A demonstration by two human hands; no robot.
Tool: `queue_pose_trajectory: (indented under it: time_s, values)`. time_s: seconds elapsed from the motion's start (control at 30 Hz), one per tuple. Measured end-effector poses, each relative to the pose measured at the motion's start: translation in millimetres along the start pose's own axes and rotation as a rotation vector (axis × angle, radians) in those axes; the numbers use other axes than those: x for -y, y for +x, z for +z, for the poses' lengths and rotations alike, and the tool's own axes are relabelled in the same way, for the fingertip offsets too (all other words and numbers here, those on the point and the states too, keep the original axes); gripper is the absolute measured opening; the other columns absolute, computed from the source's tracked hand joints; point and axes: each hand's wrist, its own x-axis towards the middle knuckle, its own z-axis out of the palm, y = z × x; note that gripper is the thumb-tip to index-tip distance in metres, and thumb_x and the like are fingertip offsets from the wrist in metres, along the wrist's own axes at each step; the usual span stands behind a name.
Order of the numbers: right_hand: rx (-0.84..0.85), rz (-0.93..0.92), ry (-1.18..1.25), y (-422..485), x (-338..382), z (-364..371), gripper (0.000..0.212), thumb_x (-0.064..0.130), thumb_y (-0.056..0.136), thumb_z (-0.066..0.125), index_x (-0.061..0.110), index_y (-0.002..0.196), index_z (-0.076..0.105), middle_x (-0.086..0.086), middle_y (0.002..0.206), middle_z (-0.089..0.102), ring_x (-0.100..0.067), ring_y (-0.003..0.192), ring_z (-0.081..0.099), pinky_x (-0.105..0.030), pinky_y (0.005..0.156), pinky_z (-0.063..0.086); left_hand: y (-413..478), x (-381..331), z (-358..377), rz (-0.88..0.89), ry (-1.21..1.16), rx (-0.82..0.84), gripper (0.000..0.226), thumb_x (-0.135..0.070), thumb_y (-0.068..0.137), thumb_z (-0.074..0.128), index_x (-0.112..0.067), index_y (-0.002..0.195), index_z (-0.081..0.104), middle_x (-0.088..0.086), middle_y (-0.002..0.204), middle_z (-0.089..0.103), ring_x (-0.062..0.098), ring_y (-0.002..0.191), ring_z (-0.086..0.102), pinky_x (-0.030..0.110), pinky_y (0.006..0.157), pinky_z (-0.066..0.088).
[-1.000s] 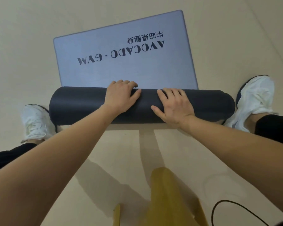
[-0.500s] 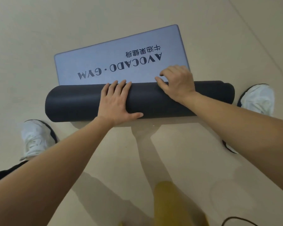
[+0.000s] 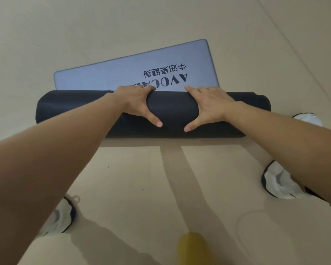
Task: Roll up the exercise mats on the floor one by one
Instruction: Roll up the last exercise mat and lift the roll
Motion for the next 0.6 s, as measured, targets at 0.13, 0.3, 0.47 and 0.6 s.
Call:
queue_pose_trajectory:
  time_s: [0.13,0.3,0.47,0.6]
  values:
    - [0.041,-0.006,0.099,9,-4,-7,0.145,0.097,0.051,0.067,0.029,0.164,0.007,-0.006,0.149,0.049,-0.035,0.132,0.052,-0.046,0.102,0.043,12,1,-4,-0.009,-0.046,0.021,0.135,-0.103,0.034,0.064,-0.034,0.147,0.038,-0.008,0.133,0.061,0.026,0.122,0.057,0.044,0.093,0.041]
    - [-0.031,-0.047,0.042,4,3,-11,0.121,0.099,0.046,0.066,0.026,0.139,0.043,-0.002,0.113,0.066,-0.030,0.098,0.063,-0.039,0.078,0.045,1,-7,0,-0.008,0.003,-0.058,0.122,-0.104,0.035,0.063,-0.032,0.132,0.048,-0.006,0.112,0.065,0.025,0.100,0.059,0.041,0.084,0.042]
    - [-0.001,-0.098,-0.019,-32,19,12,0.112,0.099,0.049,0.064,0.024,0.130,0.048,-0.002,0.097,0.069,-0.028,0.084,0.063,-0.037,0.069,0.041,-36,-21,37,0.015,0.048,-0.052,0.122,-0.107,0.033,0.057,-0.031,0.129,0.050,-0.006,0.104,0.066,0.024,0.096,0.062,0.039,0.080,0.044]
    - [0.093,-0.143,-0.009,-71,38,46,0.109,0.099,0.050,0.064,0.023,0.127,0.047,-0.003,0.095,0.068,-0.029,0.083,0.063,-0.037,0.067,0.042,-75,-38,82,0.027,0.026,0.014,0.124,-0.108,0.035,0.053,-0.029,0.130,0.050,-0.004,0.104,0.066,0.024,0.098,0.063,0.041,0.083,0.047]
